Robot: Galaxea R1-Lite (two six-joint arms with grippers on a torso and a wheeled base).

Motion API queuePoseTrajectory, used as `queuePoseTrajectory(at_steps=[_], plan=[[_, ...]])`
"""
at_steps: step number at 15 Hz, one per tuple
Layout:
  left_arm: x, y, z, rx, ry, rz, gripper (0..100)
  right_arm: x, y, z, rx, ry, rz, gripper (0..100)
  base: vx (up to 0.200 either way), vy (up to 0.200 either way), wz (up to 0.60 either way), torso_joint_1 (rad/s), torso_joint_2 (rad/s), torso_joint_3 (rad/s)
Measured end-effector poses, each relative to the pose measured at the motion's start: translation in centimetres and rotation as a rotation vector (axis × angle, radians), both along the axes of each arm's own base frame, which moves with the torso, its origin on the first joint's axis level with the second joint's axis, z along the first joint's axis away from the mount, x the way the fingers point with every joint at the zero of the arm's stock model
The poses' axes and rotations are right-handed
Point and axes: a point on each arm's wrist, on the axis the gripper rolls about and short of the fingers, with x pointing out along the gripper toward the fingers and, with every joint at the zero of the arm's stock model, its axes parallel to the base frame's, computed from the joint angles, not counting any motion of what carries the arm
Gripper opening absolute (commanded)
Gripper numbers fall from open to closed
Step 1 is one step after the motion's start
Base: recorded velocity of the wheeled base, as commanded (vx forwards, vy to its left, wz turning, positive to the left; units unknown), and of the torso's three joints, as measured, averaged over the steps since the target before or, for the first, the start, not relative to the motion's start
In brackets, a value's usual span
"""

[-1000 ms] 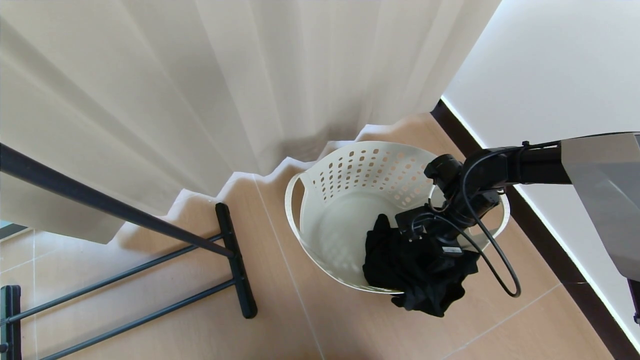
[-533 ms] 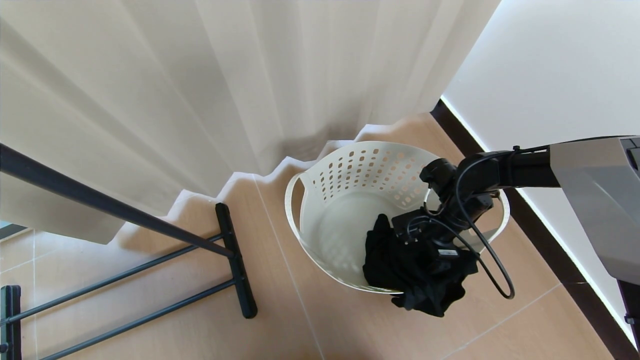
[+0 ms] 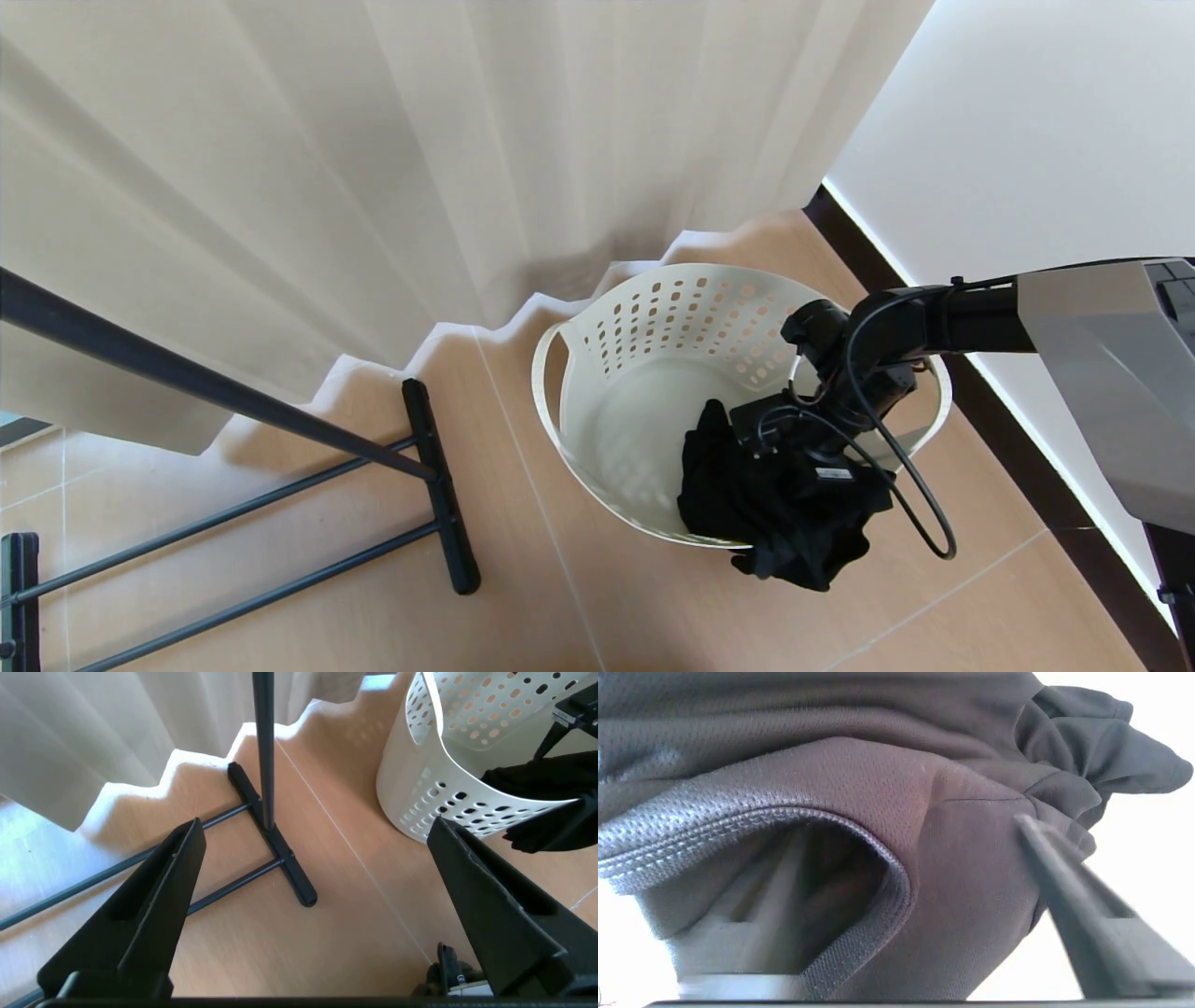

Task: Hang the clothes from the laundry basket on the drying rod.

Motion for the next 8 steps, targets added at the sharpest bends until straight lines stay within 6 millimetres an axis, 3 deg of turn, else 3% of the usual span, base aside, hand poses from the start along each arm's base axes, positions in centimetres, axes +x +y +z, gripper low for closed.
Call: queuePoseTrajectory(at_steps=[8], plan=[[0.00, 0.00, 0.00, 0.000, 0.000, 0.000, 100, -0.14, -0.06, 0.20, 0.002, 0.003, 0.000, 0, 0.000, 0.000, 0.00, 0.000, 0.00, 0.000]])
